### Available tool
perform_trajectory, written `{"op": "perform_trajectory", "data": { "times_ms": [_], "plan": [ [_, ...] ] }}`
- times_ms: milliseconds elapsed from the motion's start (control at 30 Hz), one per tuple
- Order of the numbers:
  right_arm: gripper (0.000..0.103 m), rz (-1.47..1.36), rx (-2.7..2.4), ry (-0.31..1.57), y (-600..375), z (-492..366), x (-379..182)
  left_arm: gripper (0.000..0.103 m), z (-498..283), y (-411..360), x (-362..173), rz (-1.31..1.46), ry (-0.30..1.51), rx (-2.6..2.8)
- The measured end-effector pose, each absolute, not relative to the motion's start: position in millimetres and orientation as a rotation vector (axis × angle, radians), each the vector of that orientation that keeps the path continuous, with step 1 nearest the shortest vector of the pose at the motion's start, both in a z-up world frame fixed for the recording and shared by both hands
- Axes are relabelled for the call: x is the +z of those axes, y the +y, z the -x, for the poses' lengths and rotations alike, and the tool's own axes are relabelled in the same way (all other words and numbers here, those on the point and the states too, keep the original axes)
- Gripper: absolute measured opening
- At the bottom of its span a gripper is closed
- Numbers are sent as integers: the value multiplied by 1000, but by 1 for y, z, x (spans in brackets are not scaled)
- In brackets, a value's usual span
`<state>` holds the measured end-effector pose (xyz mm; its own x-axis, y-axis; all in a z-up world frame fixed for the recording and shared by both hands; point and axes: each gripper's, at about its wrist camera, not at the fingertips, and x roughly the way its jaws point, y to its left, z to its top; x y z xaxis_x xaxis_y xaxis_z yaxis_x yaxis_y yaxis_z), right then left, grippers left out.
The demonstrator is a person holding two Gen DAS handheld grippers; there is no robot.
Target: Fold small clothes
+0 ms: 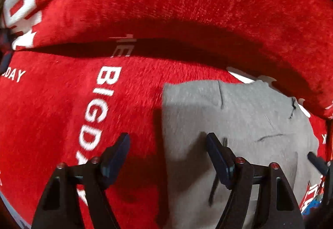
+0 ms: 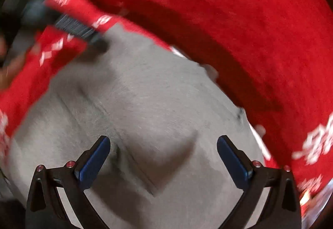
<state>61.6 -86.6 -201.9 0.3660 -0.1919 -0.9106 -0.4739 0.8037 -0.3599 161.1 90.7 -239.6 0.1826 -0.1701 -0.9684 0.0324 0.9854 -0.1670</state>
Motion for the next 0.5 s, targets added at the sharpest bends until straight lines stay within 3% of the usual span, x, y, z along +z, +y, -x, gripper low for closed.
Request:
{"op": "perform_trajectory", "data": {
  "times_ms": [67,100,133,300,367,400,433,500],
  "plan": [
    [63,659,154,1221,-92,-68,-209,51,-164,87,-245,122,1395,-144],
    [19,596,137,1240,-100,-73,-207,51,-165,86,-245,118,1395,-137],
    [13,466,98,1249,-122,-74,-197,51,-165,85,-244,108,1388,-132],
    [16,-383,-142,1131,-268,-51,-165,55,-163,81,-244,91,1399,-129],
    [32,-629,-228,1124,-309,-30,-178,55,-163,80,-245,98,1402,-127],
    [55,-800,-293,1124,-339,-10,-193,55,-163,79,-246,98,1402,-127],
    [63,-889,-340,1115,-355,5,-200,55,-164,74,-247,95,1404,-128],
    [62,-1039,-380,1089,-376,29,-211,55,-164,72,-247,87,1408,-138]
  ]
}}
